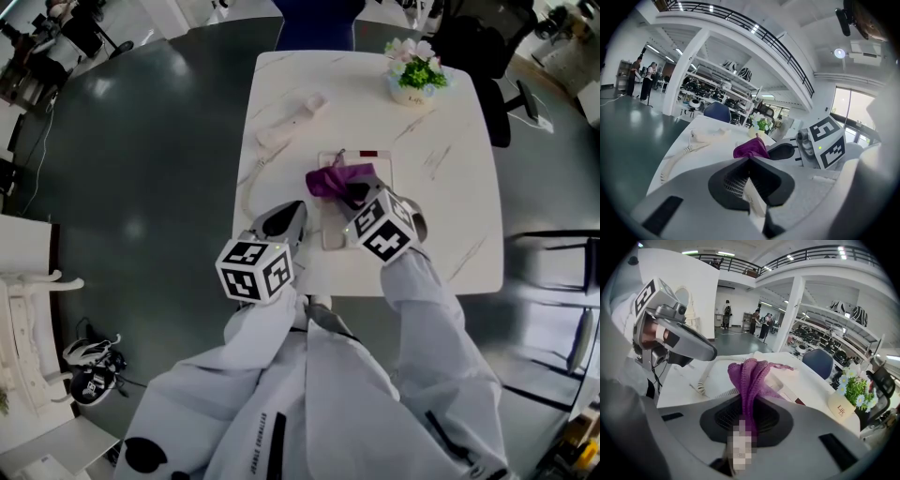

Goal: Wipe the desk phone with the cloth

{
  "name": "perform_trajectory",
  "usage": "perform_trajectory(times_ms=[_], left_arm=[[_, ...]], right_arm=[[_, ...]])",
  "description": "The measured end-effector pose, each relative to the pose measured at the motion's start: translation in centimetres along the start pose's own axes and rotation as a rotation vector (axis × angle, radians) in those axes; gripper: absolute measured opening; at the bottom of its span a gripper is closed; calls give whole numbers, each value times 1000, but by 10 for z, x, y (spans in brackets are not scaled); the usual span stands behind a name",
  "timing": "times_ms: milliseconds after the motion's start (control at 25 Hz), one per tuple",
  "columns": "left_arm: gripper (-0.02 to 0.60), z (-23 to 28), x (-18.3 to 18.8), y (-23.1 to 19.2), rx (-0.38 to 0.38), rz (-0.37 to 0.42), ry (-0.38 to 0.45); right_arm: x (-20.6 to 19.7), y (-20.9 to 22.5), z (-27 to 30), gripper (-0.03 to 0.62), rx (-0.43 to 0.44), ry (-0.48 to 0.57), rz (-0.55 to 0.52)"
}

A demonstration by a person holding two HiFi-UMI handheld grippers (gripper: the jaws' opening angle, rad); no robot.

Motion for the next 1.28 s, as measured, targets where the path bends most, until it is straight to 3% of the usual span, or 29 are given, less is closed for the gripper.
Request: perform_trajectory(times_ms=[1280], left_arm=[[-2,-25,-26,24,11,-23,27]], right_arm=[[-29,-46,-30,40,67,-49,-5]])
Point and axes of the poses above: the fingertips, and each gripper's own axes: z forward along the fingers, y to its right, x out of its top, the point moved 6 cm from there along -z, backward along the fingers, and after that the axes turned 12 degrees about -x, right-handed, at the moved point
